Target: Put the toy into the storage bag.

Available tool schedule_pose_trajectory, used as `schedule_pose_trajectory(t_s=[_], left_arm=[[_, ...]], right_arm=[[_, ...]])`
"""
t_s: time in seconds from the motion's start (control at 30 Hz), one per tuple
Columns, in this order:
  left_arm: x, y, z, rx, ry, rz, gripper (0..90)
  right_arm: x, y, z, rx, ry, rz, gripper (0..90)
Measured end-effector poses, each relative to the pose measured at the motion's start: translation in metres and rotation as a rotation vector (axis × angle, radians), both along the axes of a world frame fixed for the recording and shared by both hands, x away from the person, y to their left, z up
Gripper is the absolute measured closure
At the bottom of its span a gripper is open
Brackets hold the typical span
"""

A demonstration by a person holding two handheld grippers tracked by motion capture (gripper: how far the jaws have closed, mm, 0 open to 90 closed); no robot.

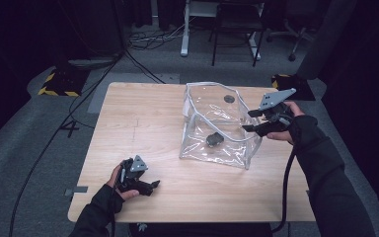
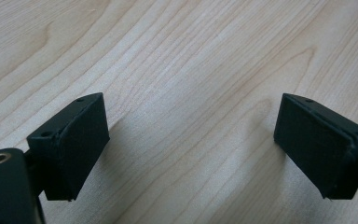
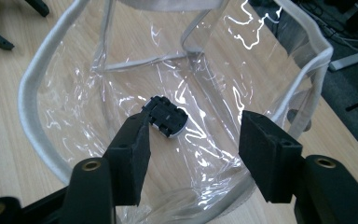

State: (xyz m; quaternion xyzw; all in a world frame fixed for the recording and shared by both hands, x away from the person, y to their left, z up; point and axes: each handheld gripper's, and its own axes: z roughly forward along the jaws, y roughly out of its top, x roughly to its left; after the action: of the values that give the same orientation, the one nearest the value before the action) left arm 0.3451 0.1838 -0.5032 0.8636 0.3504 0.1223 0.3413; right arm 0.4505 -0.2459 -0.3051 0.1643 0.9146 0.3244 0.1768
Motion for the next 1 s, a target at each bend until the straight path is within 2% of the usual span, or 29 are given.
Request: schedule_pose_trajectory(t_s=[0.13,0.17,0.2,0.3,0.5,0.53,0.63,0.87,0.9,1.0], left_arm=[[0.000,0.000,0.000,0.000,0.000,0.000,10.4],[0.000,0.000,0.000,0.004,0.000,-0.003,10.4],[0.000,0.000,0.000,0.004,0.000,-0.003,10.4],[0.000,0.000,0.000,0.000,0.000,0.000,10.4],[0.000,0.000,0.000,0.001,0.000,0.000,10.4],[0.000,0.000,0.000,0.000,0.000,0.000,10.4],[0.000,0.000,0.000,0.000,0.000,0.000,10.4],[0.000,0.000,0.000,0.000,0.000,0.000,10.4],[0.000,0.000,0.000,0.000,0.000,0.000,10.4],[0.000,0.000,0.000,0.000,0.000,0.000,10.4]], right_arm=[[-0.001,-0.002,0.002,0.028,-0.024,-0.010,43.1],[-0.001,-0.003,0.003,0.053,-0.043,-0.014,42.9],[-0.001,-0.003,0.003,0.053,-0.043,-0.014,42.9],[-0.004,-0.006,0.006,0.104,-0.075,-0.020,42.6],[-0.005,-0.011,0.008,0.149,-0.097,-0.045,42.5],[-0.006,-0.014,0.008,0.168,-0.116,-0.062,42.4],[-0.006,-0.019,0.008,0.199,-0.134,-0.091,41.9],[-0.005,-0.028,0.008,0.241,-0.159,-0.149,40.4],[-0.005,-0.030,0.007,0.261,-0.160,-0.184,39.6],[-0.005,-0.033,0.007,0.261,-0.169,-0.200,38.9]])
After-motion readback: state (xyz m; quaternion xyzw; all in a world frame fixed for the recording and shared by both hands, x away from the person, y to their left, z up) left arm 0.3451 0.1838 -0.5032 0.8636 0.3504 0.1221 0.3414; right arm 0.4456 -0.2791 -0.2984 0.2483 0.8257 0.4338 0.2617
